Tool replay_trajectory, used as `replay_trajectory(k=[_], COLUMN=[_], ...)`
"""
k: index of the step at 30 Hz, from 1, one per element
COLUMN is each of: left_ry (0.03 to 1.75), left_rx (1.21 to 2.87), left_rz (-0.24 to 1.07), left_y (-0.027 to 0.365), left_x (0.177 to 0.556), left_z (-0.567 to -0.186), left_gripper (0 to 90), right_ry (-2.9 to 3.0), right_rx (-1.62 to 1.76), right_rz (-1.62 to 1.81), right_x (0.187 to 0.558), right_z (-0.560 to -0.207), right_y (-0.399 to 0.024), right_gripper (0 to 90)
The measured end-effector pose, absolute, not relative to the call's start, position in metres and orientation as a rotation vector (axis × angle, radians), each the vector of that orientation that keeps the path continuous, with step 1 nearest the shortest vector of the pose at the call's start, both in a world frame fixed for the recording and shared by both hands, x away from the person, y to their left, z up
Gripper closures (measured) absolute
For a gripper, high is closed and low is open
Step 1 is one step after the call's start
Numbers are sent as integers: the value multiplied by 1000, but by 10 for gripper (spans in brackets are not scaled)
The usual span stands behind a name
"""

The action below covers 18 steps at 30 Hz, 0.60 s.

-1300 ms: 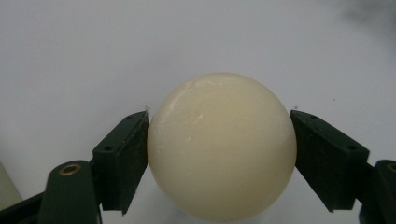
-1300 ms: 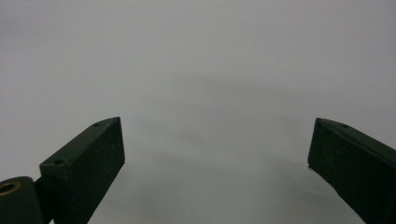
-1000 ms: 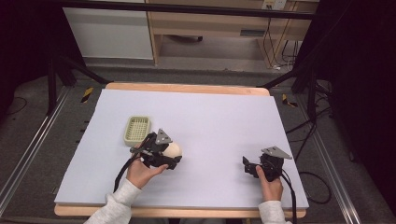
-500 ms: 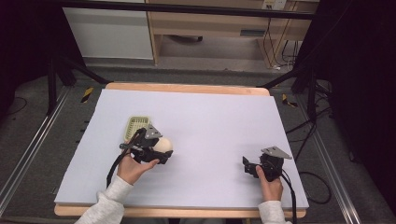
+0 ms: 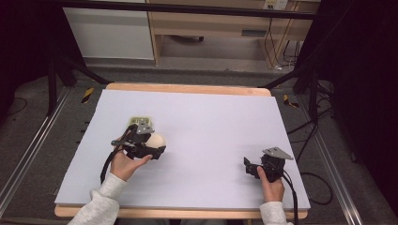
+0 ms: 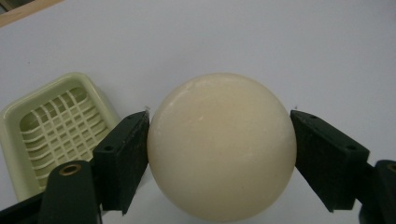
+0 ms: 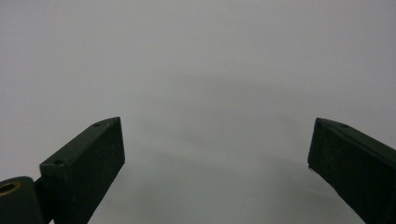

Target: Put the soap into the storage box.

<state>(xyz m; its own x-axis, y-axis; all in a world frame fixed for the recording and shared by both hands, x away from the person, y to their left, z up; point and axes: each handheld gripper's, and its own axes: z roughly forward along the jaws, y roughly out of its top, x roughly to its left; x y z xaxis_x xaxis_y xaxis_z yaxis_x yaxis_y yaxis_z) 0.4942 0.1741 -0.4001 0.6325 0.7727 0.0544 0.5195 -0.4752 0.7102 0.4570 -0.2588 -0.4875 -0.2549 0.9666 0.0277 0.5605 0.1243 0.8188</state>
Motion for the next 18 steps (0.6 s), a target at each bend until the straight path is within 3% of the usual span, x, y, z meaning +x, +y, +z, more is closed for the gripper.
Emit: replay_trajectory(k=[18], left_ry=[1070], left_rx=[2157], left_rz=[525], left_y=[194], left_x=[510], left_z=[-389], left_gripper=[224], right_ry=[1880], right_rx=[1471], right_rz=[1006], right_x=[457], right_z=[-487], right_y=[-259], right_gripper=[42])
